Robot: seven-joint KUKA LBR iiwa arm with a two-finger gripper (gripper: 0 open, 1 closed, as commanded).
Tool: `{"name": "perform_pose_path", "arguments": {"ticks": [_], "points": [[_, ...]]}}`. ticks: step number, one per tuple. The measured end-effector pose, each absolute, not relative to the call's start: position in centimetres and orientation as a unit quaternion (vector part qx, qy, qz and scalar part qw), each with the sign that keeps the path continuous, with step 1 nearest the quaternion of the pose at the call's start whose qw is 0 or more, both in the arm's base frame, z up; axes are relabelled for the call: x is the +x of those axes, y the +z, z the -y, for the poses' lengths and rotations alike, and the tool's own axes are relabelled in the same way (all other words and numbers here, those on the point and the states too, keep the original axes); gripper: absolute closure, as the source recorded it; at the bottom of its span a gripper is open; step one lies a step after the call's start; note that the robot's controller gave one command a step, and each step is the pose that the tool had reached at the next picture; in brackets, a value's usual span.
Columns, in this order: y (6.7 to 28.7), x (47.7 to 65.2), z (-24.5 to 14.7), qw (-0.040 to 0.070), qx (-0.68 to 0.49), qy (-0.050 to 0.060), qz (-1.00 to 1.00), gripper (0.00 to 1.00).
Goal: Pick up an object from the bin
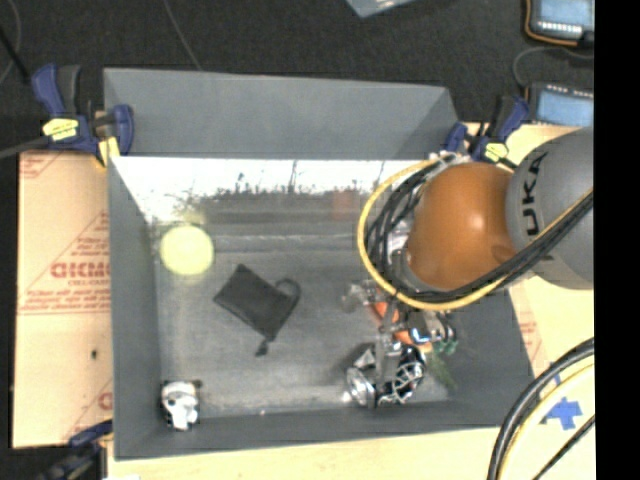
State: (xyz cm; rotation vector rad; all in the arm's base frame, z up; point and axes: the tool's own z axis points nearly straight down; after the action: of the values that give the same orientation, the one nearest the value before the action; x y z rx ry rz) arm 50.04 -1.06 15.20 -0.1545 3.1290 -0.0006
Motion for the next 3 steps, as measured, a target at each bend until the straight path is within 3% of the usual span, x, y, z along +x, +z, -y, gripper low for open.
{"name": "perform_pose_path", "arguments": {"ticks": [1, 2, 3], "points": [[11.1, 49.9, 4.0, 0.005, -0.087, 0.0, -0.996, 0.0], [9.7, 49.8, 5.2, 0.003, -0.117, -0.002, -0.993, 0.0], [7.5, 48.2, 5.5, 0.009, -0.234, -0.004, -0.972, 1.0]]}}
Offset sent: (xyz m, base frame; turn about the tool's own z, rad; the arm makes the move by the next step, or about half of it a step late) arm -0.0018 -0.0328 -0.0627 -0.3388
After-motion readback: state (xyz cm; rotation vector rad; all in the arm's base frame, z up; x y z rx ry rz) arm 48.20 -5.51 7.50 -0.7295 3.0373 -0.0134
